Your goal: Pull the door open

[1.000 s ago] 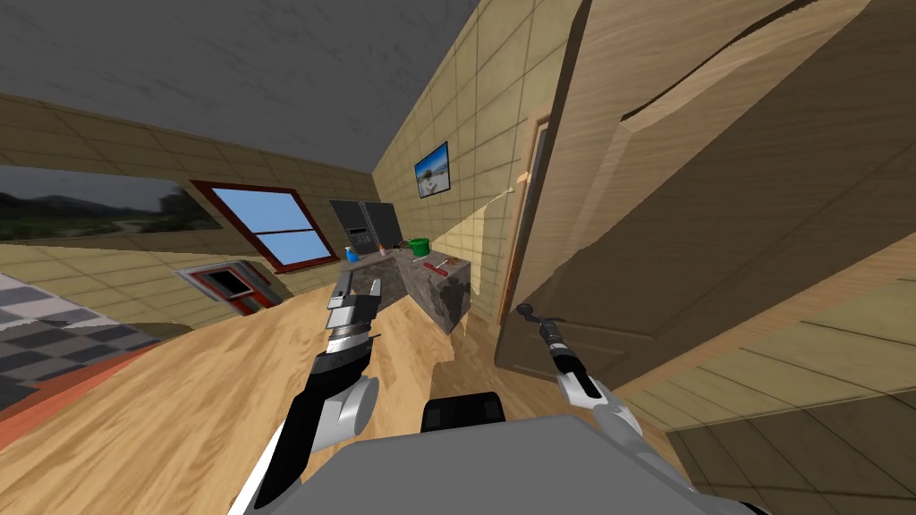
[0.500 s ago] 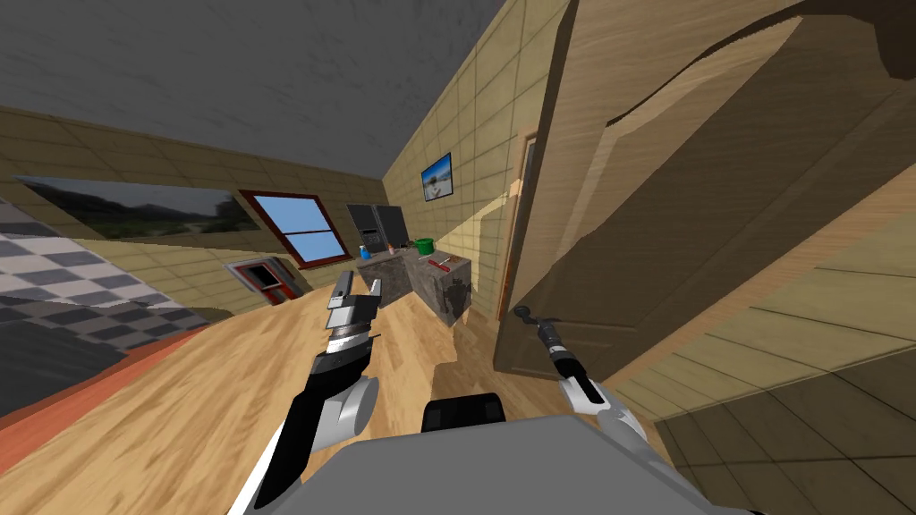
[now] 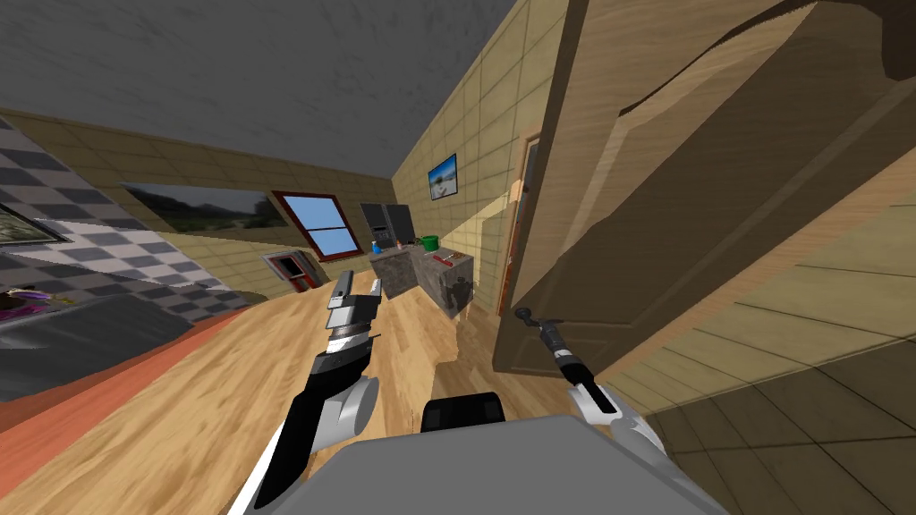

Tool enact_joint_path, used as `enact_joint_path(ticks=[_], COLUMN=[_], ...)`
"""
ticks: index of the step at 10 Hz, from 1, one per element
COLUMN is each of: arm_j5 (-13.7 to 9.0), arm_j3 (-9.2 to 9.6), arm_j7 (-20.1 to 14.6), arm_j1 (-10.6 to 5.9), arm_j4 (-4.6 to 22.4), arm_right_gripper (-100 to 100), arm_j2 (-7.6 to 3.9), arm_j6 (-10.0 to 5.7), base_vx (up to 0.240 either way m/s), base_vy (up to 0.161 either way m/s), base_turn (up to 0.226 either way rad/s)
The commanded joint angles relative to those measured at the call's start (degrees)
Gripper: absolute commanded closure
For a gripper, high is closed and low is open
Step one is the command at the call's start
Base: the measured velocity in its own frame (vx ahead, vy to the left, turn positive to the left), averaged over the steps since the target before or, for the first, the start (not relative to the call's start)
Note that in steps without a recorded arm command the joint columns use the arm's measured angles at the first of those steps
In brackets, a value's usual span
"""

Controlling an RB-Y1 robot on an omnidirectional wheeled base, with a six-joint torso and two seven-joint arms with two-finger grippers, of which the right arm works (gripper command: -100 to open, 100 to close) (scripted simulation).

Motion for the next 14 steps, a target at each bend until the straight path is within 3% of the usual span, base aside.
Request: enact_joint_path(ticks=[1,4,5,6,8,9,14], arm_j5=[0.61,1.12,0.82,0.93,1.03,1.03,1.32], arm_j3=[1.55,2.91,2.19,2.70,3.20,3.20,4.80], arm_j7=[-1.05,-2.47,-2.13,-2.95,-3.88,-3.88,-6.79], arm_j1=[0.75,1.85,1.85,3.08,4.61,4.61,9.41], arm_j4=[-0.69,-1.35,-1.30,-0.80,-0.42,-0.42,0.81], arm_right_gripper=[100,100,100,100,100,100,100], arm_j2=[-0.19,-1.13,-1.29,-1.95,-2.88,-2.88,-5.79], arm_j6=[-1.30,-2.65,-1.50,-3.48,-6.01,-6.01,-13.99], base_vx=[-0.223,-0.172,-0.071,-0.047,-0.073,-0.047,-0.084], base_vy=[-0.050,-0.066,-0.043,-0.014,-0.017,-0.011,-0.023], base_turn=[0.084,0.076,0.011,0.059,0.078,0.016,0.080])
